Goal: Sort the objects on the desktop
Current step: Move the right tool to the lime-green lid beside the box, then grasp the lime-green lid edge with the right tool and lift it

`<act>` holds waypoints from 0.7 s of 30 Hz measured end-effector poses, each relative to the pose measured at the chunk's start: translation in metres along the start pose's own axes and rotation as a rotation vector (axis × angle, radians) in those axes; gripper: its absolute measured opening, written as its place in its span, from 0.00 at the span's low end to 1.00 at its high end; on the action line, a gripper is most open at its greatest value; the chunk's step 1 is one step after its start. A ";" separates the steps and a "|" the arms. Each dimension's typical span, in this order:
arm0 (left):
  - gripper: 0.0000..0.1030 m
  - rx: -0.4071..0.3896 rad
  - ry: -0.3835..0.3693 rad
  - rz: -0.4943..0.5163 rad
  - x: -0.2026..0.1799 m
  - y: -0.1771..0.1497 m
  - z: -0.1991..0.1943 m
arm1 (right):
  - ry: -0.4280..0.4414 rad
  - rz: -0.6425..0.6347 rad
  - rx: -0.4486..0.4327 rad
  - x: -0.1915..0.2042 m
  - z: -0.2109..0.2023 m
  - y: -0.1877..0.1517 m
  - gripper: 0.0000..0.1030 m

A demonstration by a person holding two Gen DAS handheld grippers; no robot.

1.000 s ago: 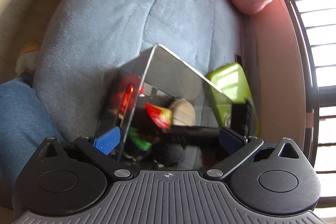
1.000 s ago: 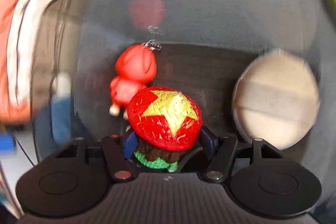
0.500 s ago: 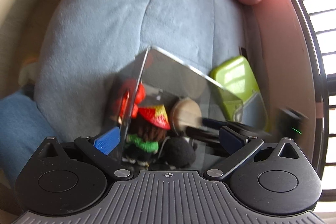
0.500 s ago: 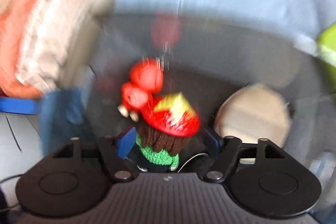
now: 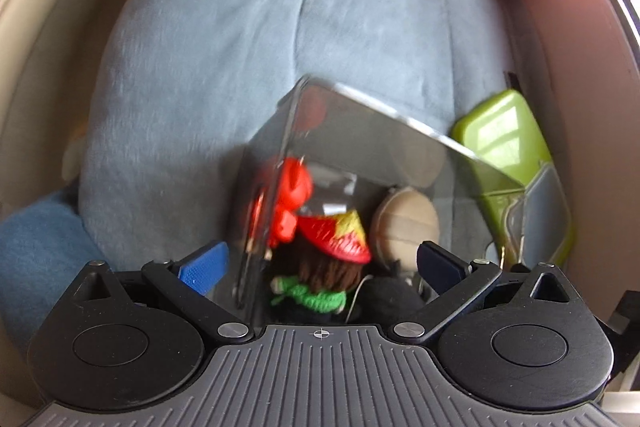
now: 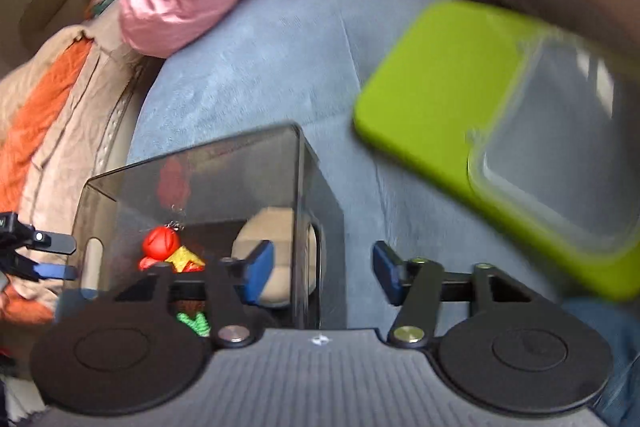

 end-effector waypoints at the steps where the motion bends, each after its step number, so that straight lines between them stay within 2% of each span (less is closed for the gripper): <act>1: 1.00 -0.021 0.016 0.015 -0.004 0.000 -0.005 | 0.014 -0.003 -0.010 0.002 0.004 -0.003 0.53; 5: 1.00 -0.046 0.016 0.035 -0.012 0.001 -0.020 | 0.014 -0.031 -0.050 0.014 0.014 0.014 0.53; 7: 1.00 -0.045 -0.008 0.035 -0.016 -0.001 -0.024 | 0.004 0.035 -0.093 0.003 0.012 0.022 0.57; 9: 1.00 -0.039 -0.046 0.056 -0.025 -0.003 -0.024 | -0.004 0.177 -0.156 -0.025 0.011 0.023 0.78; 12: 1.00 -0.004 -0.149 0.105 -0.048 -0.005 -0.018 | 0.069 0.477 -0.233 -0.081 0.001 0.008 0.79; 13: 1.00 0.016 -0.183 0.118 -0.057 -0.006 -0.012 | 0.123 0.610 -0.255 -0.100 0.000 -0.001 0.80; 15: 1.00 0.052 -0.213 0.141 -0.075 -0.007 0.002 | 0.239 0.865 -0.317 -0.130 0.006 -0.017 0.89; 17: 1.00 0.086 -0.171 0.168 -0.092 -0.010 0.021 | 0.203 0.926 -0.428 -0.130 0.006 -0.019 0.89; 18: 1.00 0.096 -0.139 0.196 -0.103 -0.012 0.027 | 0.174 0.911 -0.460 -0.123 0.006 -0.016 0.90; 19: 1.00 0.105 -0.109 0.229 -0.114 -0.015 0.033 | 0.169 0.894 -0.452 -0.116 0.012 -0.009 0.90; 20: 1.00 0.110 -0.105 0.276 -0.129 -0.018 0.036 | 0.173 0.881 -0.433 -0.108 0.018 -0.003 0.88; 21: 1.00 0.116 -0.125 0.330 -0.147 -0.021 0.036 | 0.177 0.867 -0.413 -0.101 0.025 0.004 0.82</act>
Point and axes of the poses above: each gripper's, at about its wrist camera, not at the fingertips, and z roughly the way its jaws point, x to its left, y to its top, the point moved 7 cm from there along z, roughly the way its jaws point, and after that the axes turned 12 degrees about x, right-handed, at the moved point
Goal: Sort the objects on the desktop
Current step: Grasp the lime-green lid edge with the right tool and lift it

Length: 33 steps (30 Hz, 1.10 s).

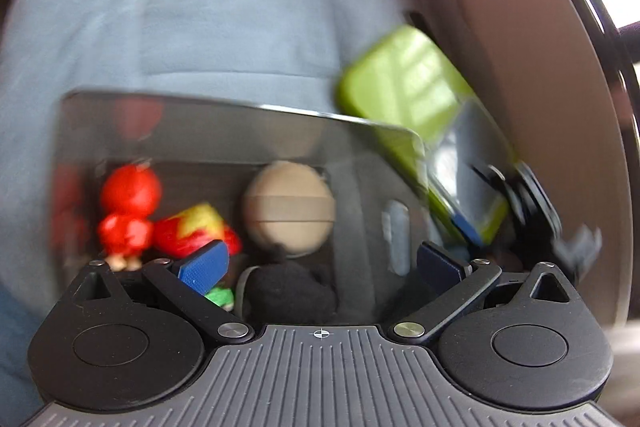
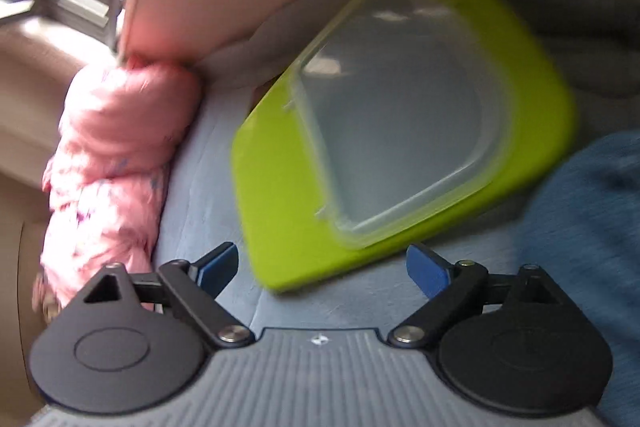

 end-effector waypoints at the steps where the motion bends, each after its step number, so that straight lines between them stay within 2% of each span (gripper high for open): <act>1: 1.00 0.005 -0.031 0.054 -0.017 0.003 0.001 | 0.007 0.001 0.015 0.004 0.004 0.001 0.79; 2: 1.00 0.009 -0.071 0.100 -0.032 0.007 0.001 | 0.019 0.008 0.028 0.006 0.006 0.003 0.75; 4: 1.00 0.021 -0.178 0.155 -0.061 0.019 0.004 | 0.043 -0.053 -0.008 0.011 -0.007 0.017 0.75; 6: 1.00 0.052 -0.285 0.161 -0.088 0.034 0.019 | 0.038 -0.185 -0.049 0.013 -0.033 0.033 0.87; 8: 1.00 0.098 -0.389 0.164 -0.118 0.048 0.041 | 0.015 -0.342 -0.067 0.009 -0.057 0.049 0.89; 9: 1.00 0.122 -0.419 0.161 -0.132 0.054 0.055 | -0.037 -0.428 -0.061 0.006 -0.064 0.054 0.94; 11: 1.00 0.184 -0.415 0.136 -0.154 0.059 0.099 | -0.171 -0.604 -0.038 0.001 -0.076 0.065 0.91; 13: 1.00 0.260 -0.395 0.100 -0.172 0.061 0.147 | -0.298 -0.723 -0.088 -0.005 -0.088 0.073 0.89; 14: 1.00 0.296 -0.404 0.071 -0.178 0.060 0.169 | -0.319 -0.744 -0.117 -0.008 -0.095 0.078 0.89; 15: 1.00 0.320 -0.423 0.025 -0.182 0.059 0.188 | -0.325 -0.751 -0.146 -0.011 -0.102 0.082 0.89; 17: 1.00 0.369 -0.450 -0.062 -0.185 0.057 0.226 | -0.274 -0.682 -0.184 -0.020 -0.113 0.093 0.87; 20: 1.00 0.419 -0.422 -0.178 -0.181 0.051 0.270 | -0.231 -0.628 -0.212 -0.034 -0.118 0.097 0.88; 23: 1.00 0.385 -0.425 -0.283 -0.174 0.052 0.297 | -0.193 -0.580 -0.237 -0.047 -0.122 0.101 0.88; 25: 1.00 0.333 -0.410 -0.369 -0.168 0.058 0.311 | -0.204 -0.583 -0.258 -0.052 -0.123 0.100 0.88; 28: 1.00 0.315 -0.403 -0.504 -0.159 0.064 0.327 | -0.206 -0.576 -0.256 -0.051 -0.121 0.097 0.88; 32: 1.00 0.334 -0.443 -0.599 -0.154 0.070 0.334 | -0.189 -0.601 -0.246 -0.037 -0.119 0.097 0.88; 33: 1.00 0.316 -0.463 -0.582 -0.155 0.072 0.330 | -0.185 -0.616 -0.246 -0.034 -0.120 0.095 0.89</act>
Point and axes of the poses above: each gripper's, at about its wrist camera, not at the fingertips, and z roughly the way its jaws point, x to its left, y to its top, the point moved 7 cm from there along z, roughly the way its jaws point, and after that the axes turned 12 degrees about x, right-handed, at the moved point
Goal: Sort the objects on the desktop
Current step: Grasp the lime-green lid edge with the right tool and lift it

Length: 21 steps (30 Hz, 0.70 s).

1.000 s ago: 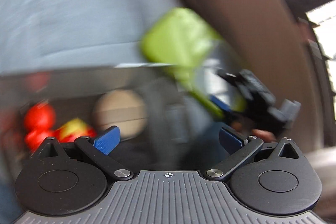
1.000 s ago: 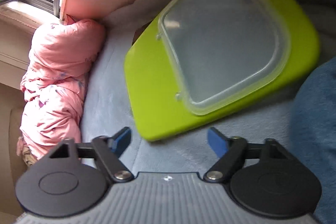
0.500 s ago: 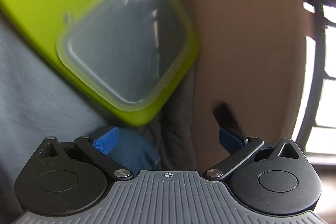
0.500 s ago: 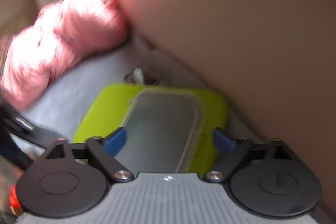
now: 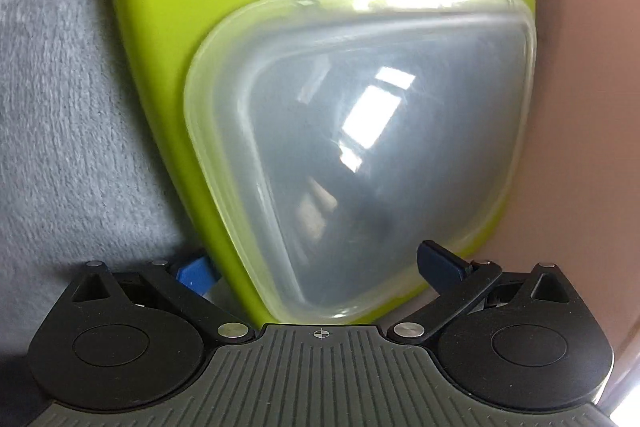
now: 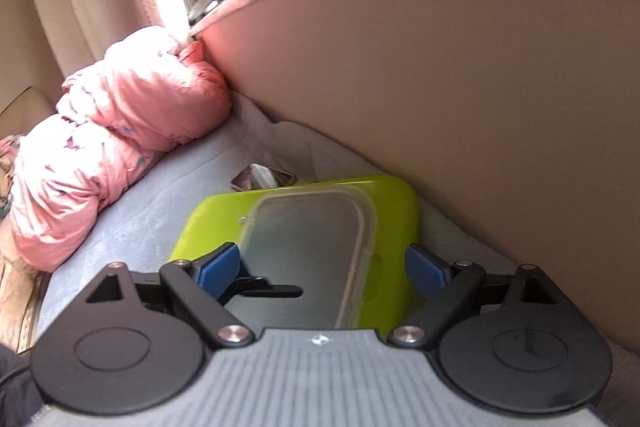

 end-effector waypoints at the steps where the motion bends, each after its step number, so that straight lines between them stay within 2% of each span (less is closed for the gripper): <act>1: 1.00 -0.013 -0.023 0.042 -0.005 -0.002 -0.004 | 0.004 -0.016 -0.004 0.003 -0.002 0.000 0.89; 4: 0.99 -0.053 -0.073 0.151 -0.020 -0.011 -0.021 | 0.005 -0.035 -0.012 0.005 0.000 0.002 0.89; 8: 0.98 -0.068 -0.156 0.168 -0.040 -0.014 -0.050 | 0.042 0.025 0.017 0.000 0.008 -0.002 0.89; 14: 0.98 -0.144 -0.193 0.199 -0.069 0.002 -0.095 | 0.169 0.122 0.094 0.005 0.025 -0.002 0.91; 18: 0.98 -0.198 -0.170 0.200 -0.077 0.014 -0.110 | 0.266 0.335 0.186 0.003 0.054 0.007 0.94; 21: 0.98 -0.203 -0.183 0.179 -0.079 0.022 -0.116 | 0.318 0.544 0.272 0.002 0.083 0.012 0.94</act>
Point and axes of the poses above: each gripper's, at about its wrist camera, not at the fingertips, and z roughly the way its jaws point, x to its left, y to its top, the point moved 7 cm from there along z, roughly the way its jaws point, and after that the axes turned 12 degrees about x, right-handed, at the moved point
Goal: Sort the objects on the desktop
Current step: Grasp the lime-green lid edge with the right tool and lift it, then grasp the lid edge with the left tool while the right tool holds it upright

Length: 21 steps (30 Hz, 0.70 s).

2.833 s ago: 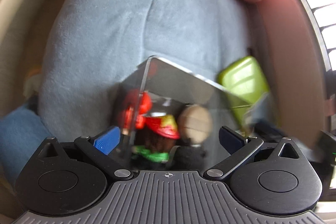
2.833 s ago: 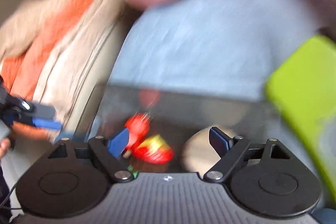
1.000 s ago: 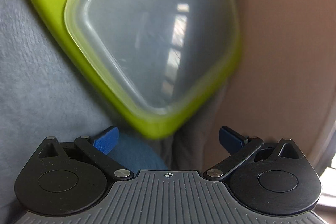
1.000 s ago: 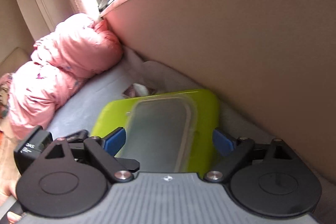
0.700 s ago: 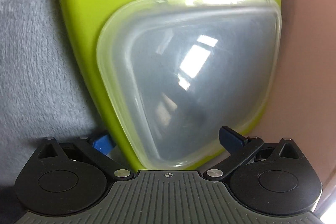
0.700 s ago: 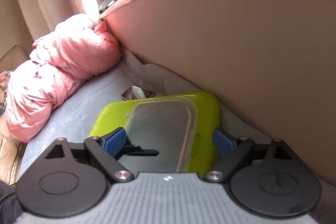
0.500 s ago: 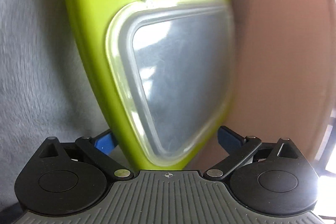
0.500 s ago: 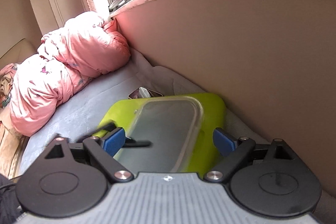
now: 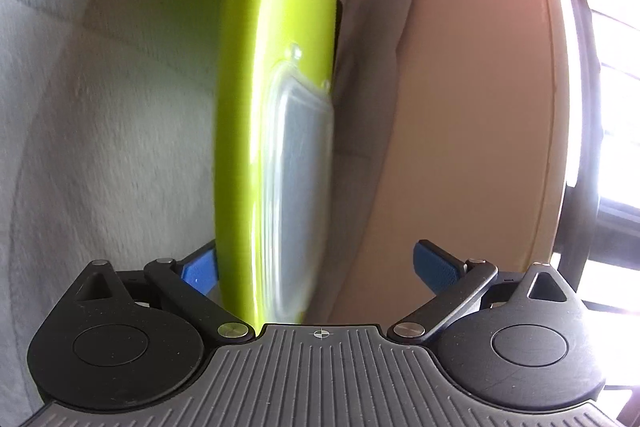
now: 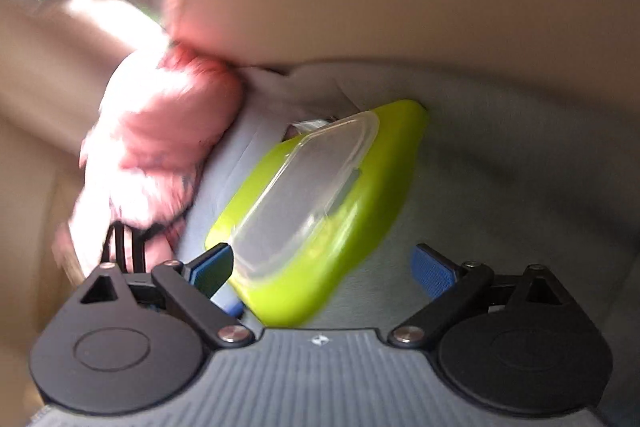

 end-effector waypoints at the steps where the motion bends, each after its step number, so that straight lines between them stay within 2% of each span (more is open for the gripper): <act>1: 0.98 0.001 -0.002 -0.005 -0.001 0.003 0.000 | -0.010 0.025 0.020 0.001 0.010 0.002 0.94; 3: 0.98 0.016 -0.002 -0.003 -0.005 0.005 0.002 | -0.047 0.047 0.038 0.002 0.027 0.004 0.93; 6: 0.98 0.042 -0.002 0.004 -0.012 0.009 0.007 | -0.129 0.029 -0.009 0.003 0.037 0.001 0.93; 8: 0.98 0.060 0.004 0.006 -0.015 0.010 0.011 | -0.139 0.061 -0.011 -0.003 0.043 -0.006 0.93; 10: 0.99 0.074 0.009 0.007 -0.019 0.011 0.016 | -0.074 0.134 0.032 -0.011 0.051 -0.017 0.93; 12: 0.99 0.089 0.008 0.010 -0.022 0.011 0.020 | 0.052 0.230 0.072 -0.016 0.063 -0.029 0.93; 16: 0.99 0.113 0.005 0.015 -0.027 0.009 0.030 | 0.222 0.418 0.099 -0.024 0.091 -0.035 0.93; 21: 0.99 0.125 0.033 0.022 -0.028 0.011 0.035 | 0.302 0.547 0.061 -0.032 0.126 -0.024 0.93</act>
Point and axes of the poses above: each gripper's, at about its wrist camera, not at the fingertips, and z roughly the way its jaws point, x to its left, y to its top, the point moved 7 cm from there along z, roughly the way its jaws point, and after that the axes turned 12 degrees about x, right-handed, at the moved point
